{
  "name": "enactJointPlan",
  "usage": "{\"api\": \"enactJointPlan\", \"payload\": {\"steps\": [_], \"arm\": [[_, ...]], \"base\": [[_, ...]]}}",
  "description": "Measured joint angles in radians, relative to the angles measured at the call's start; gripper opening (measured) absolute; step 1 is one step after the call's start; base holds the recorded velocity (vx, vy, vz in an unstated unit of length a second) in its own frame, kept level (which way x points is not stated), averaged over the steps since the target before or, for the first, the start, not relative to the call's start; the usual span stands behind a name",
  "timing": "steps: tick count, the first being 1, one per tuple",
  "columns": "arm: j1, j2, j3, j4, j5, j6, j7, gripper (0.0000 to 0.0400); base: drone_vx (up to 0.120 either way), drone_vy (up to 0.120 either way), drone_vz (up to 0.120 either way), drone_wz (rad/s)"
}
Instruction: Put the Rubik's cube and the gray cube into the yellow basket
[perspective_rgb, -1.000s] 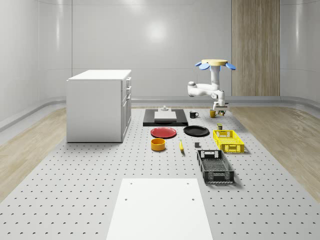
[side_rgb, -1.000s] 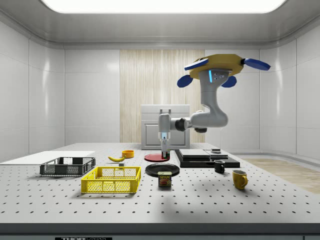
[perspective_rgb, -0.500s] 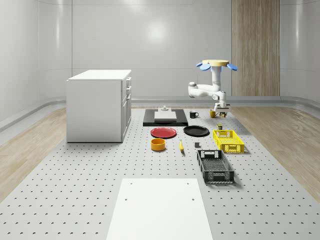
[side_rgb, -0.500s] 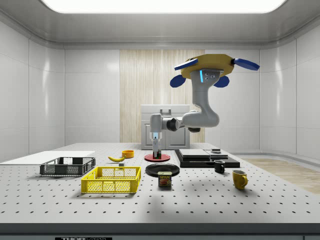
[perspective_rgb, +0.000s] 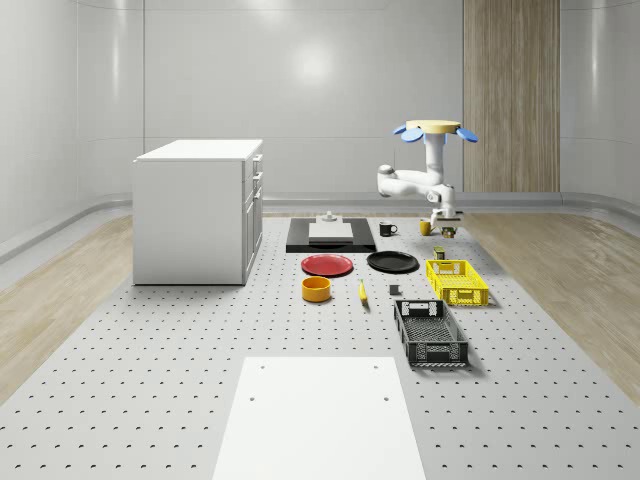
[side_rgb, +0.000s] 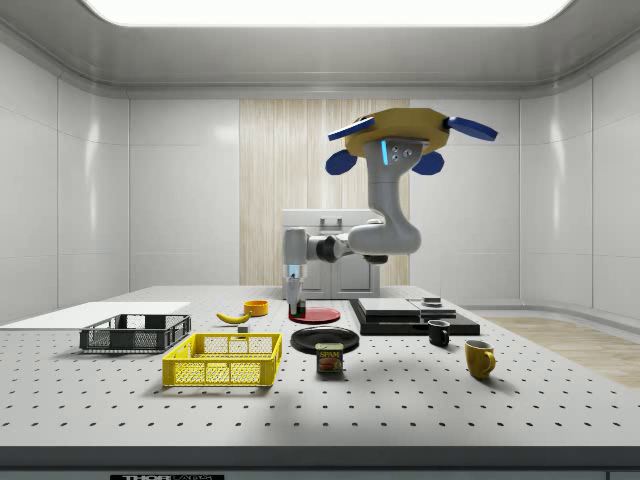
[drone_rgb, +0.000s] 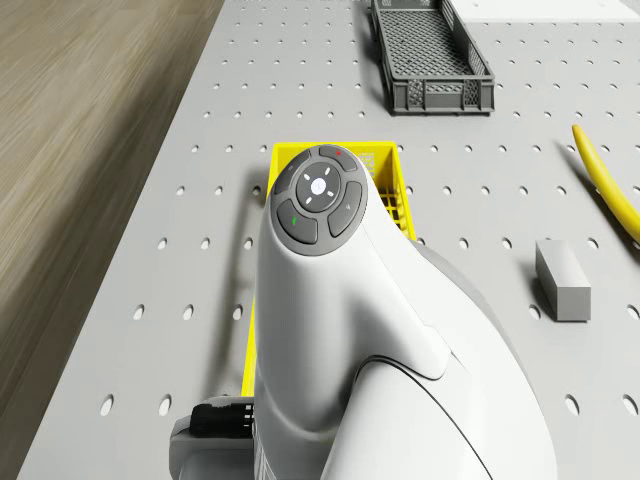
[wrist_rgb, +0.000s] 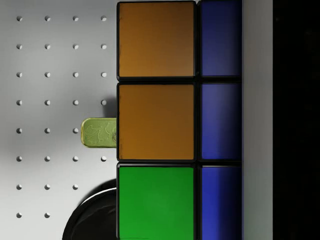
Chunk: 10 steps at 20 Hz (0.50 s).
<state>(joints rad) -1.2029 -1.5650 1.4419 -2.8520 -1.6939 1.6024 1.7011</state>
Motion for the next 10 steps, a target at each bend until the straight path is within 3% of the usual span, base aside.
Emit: {"api": "enactJointPlan", "payload": {"steps": [2, 10], "arm": [[0.000, -0.002, 0.000, 0.000, 0.001, 0.002, 0.000, 0.0325], [-0.001, -0.008, 0.001, 0.000, 0.003, 0.008, 0.001, 0.0325]], "base": [[0.120, -0.120, 0.000, 0.000], [0.120, 0.000, 0.000, 0.000]]}}
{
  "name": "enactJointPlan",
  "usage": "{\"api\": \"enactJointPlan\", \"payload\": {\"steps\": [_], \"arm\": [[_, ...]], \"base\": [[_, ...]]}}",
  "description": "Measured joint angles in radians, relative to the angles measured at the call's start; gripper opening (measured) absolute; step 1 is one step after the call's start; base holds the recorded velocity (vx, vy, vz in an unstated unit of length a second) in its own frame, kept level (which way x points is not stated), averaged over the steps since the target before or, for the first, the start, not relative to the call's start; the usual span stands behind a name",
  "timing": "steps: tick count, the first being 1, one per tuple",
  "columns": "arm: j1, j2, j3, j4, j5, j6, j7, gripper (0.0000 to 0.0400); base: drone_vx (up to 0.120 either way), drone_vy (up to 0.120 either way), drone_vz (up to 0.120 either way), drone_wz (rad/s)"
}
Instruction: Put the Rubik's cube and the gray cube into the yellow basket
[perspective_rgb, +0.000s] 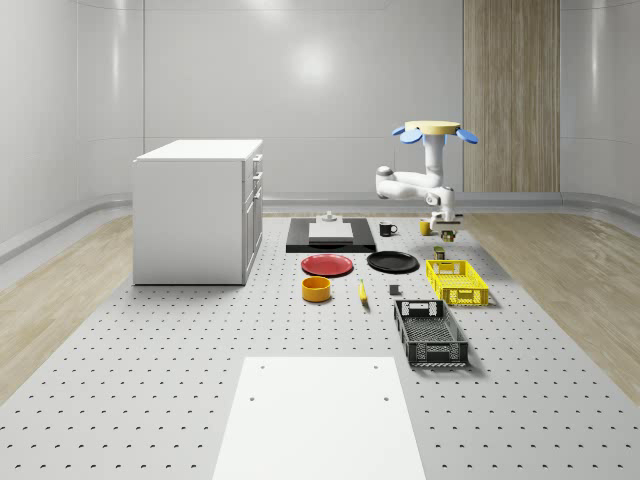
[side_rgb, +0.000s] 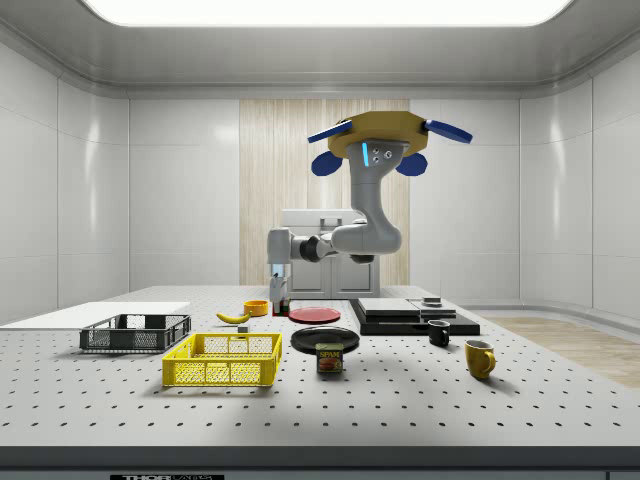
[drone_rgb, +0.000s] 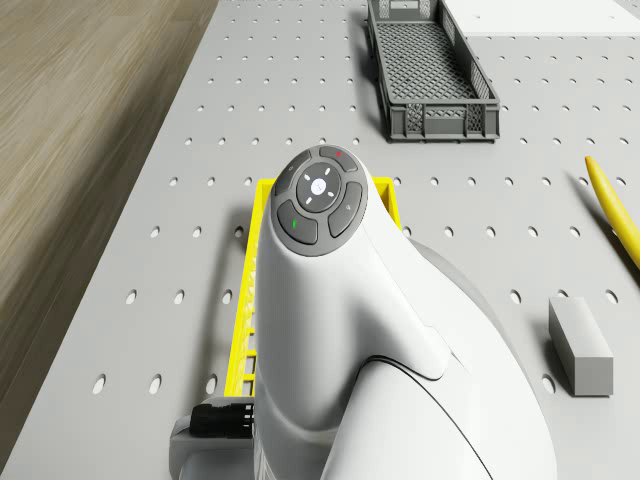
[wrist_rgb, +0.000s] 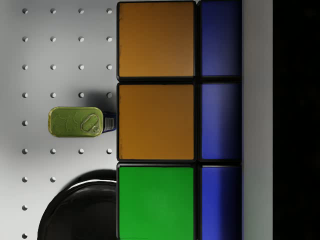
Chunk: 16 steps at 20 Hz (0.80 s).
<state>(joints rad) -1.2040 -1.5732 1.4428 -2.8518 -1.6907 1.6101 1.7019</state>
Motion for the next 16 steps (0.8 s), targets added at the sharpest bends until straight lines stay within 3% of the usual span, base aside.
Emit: {"api": "enactJointPlan", "payload": {"steps": [3, 8, 16], "arm": [[0.000, -0.002, 0.000, 0.000, 0.001, 0.002, 0.000, 0.0325], [-0.001, -0.005, 0.001, 0.000, 0.002, 0.005, 0.001, 0.0325], [-0.001, -0.010, 0.001, 0.000, 0.004, 0.009, 0.001, 0.0325]], "base": [[0.120, -0.013, 0.000, 0.000], [0.120, -0.104, 0.000, 0.000], [0.120, 0.000, 0.000, 0.000]]}}
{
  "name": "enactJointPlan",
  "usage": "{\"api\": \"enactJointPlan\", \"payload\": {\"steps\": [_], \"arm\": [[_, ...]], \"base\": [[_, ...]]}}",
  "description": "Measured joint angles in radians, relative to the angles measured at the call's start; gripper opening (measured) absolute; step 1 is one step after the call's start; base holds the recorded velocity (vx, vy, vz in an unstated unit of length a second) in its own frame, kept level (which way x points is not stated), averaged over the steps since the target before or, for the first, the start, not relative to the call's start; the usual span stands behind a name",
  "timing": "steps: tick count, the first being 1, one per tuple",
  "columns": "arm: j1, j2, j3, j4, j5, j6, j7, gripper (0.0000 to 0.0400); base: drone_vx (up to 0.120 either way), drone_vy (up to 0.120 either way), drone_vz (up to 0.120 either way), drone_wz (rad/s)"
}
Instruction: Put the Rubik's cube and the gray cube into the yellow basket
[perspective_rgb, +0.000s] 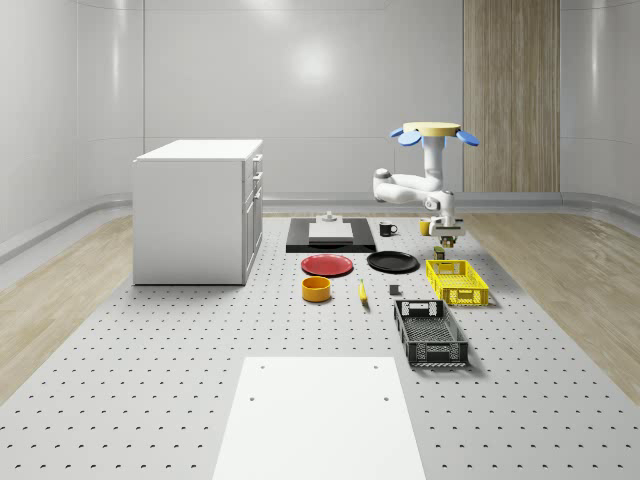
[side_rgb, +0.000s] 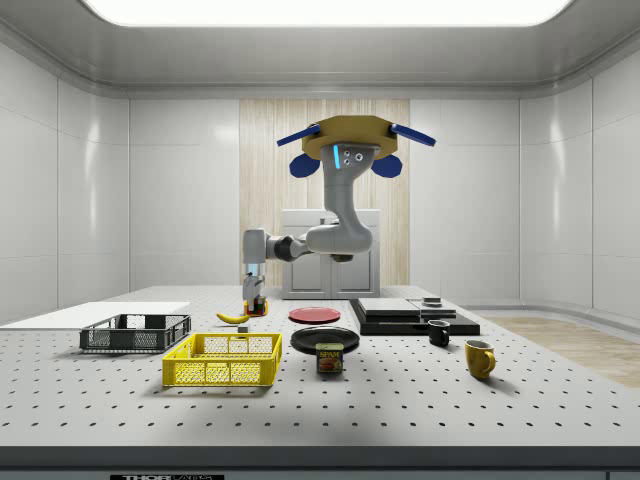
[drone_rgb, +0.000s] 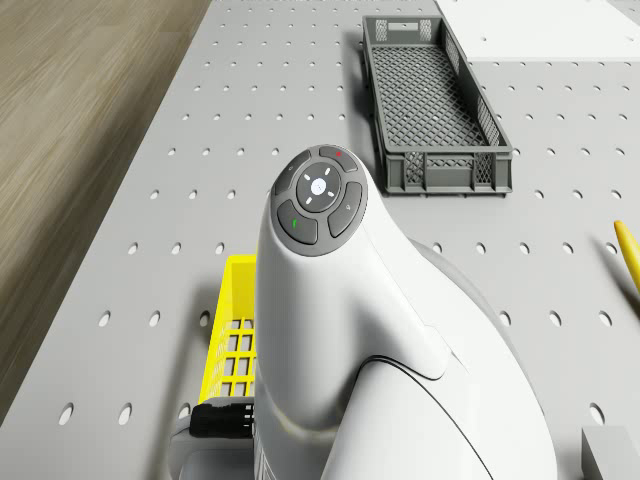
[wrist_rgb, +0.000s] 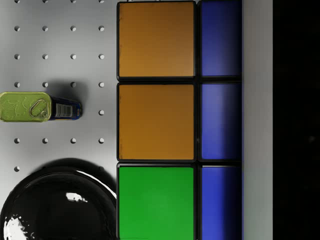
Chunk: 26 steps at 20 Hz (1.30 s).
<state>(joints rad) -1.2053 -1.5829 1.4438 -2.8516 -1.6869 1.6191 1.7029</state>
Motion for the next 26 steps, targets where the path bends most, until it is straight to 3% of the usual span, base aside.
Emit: {"api": "enactJointPlan", "payload": {"steps": [8, 16, 26], "arm": [[0.000, -0.004, 0.000, 0.000, 0.001, 0.003, 0.000, 0.0325], [-0.009, -0.008, -0.068, 0.010, -0.063, 0.029, 0.002, 0.0325], [-0.022, -0.004, -0.151, 0.028, -0.141, 0.053, 0.004, 0.0325]], "base": [[0.120, 0.000, -0.050, 0.000], [0.000, 0.000, 0.000, 0.000], [0.000, 0.000, -0.104, 0.000]]}}
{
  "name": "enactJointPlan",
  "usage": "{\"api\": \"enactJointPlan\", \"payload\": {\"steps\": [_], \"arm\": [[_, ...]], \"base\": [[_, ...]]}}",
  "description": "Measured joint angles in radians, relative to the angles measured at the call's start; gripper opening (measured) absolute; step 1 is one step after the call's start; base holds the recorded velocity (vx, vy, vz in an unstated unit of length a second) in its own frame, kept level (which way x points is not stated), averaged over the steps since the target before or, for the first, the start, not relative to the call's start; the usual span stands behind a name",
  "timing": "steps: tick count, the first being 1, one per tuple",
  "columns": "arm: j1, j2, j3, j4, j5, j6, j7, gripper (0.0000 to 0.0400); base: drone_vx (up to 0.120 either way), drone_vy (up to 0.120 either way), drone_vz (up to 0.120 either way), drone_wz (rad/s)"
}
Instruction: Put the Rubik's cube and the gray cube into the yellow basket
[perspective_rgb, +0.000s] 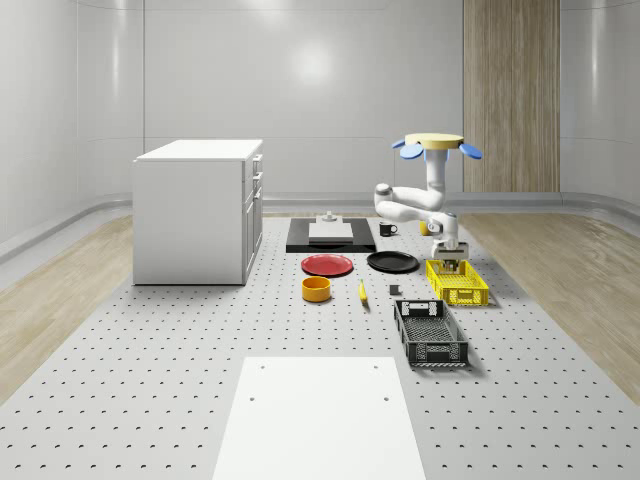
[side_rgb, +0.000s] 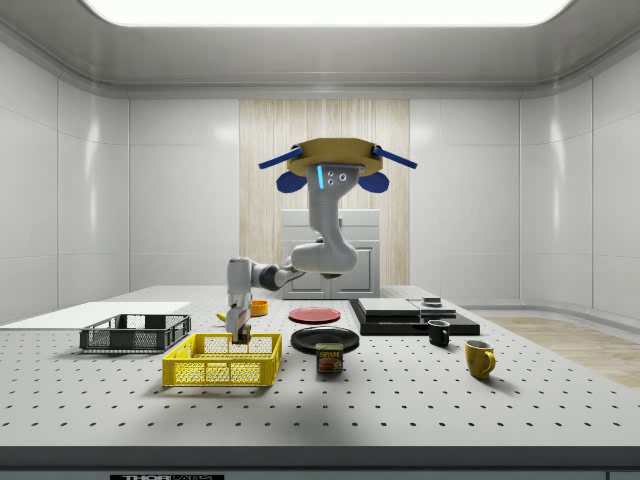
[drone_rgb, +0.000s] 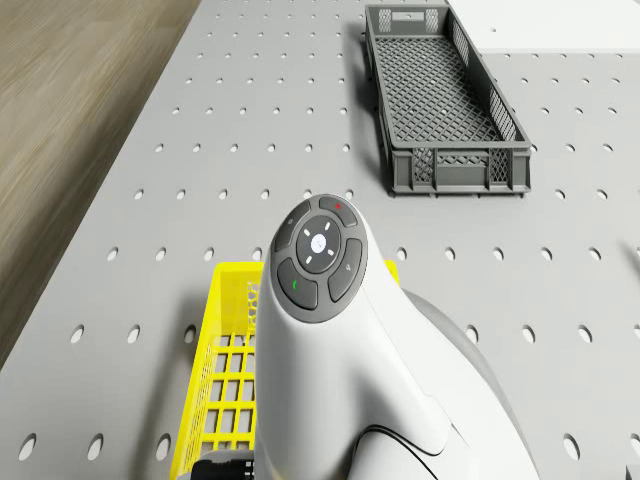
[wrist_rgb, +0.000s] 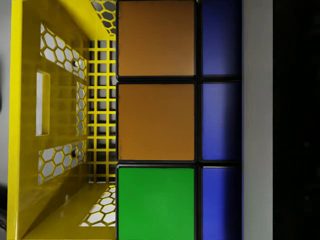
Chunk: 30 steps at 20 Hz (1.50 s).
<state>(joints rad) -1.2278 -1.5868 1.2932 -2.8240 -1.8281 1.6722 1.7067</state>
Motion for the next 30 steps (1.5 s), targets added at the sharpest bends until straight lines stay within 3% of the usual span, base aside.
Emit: {"api": "enactJointPlan", "payload": {"steps": [15, 16, 18, 19, 21, 23, 30], "arm": [[-0.040, 0.026, -0.183, 0.065, -0.176, 0.056, 0.002, 0.0325], [-0.057, 0.025, -0.193, 0.063, -0.190, 0.056, 0.055, 0.0326], [-0.065, 0.022, -0.205, 0.072, -0.200, 0.067, 0.052, 0.0325], [-0.088, 0.013, -0.210, 0.068, -0.205, 0.072, 0.116, 0.0343], [-0.083, 0.011, -0.214, 0.074, -0.206, 0.080, 0.088, 0.0365], [-0.061, 0.017, -0.207, 0.077, -0.196, 0.076, 0.029, 0.0380], [-0.026, 0.023, -0.131, 0.041, -0.129, 0.032, 0.005, 0.0396]], "base": [[0.000, 0.000, 0.000, 0.000], [0.000, 0.000, 0.000, 0.000], [0.000, 0.000, 0.000, 0.000], [0.000, 0.000, 0.000, 0.000], [0.000, 0.000, 0.000, 0.000], [0.000, 0.000, 0.000, 0.000], [0.000, 0.000, 0.000, 0.000]]}}
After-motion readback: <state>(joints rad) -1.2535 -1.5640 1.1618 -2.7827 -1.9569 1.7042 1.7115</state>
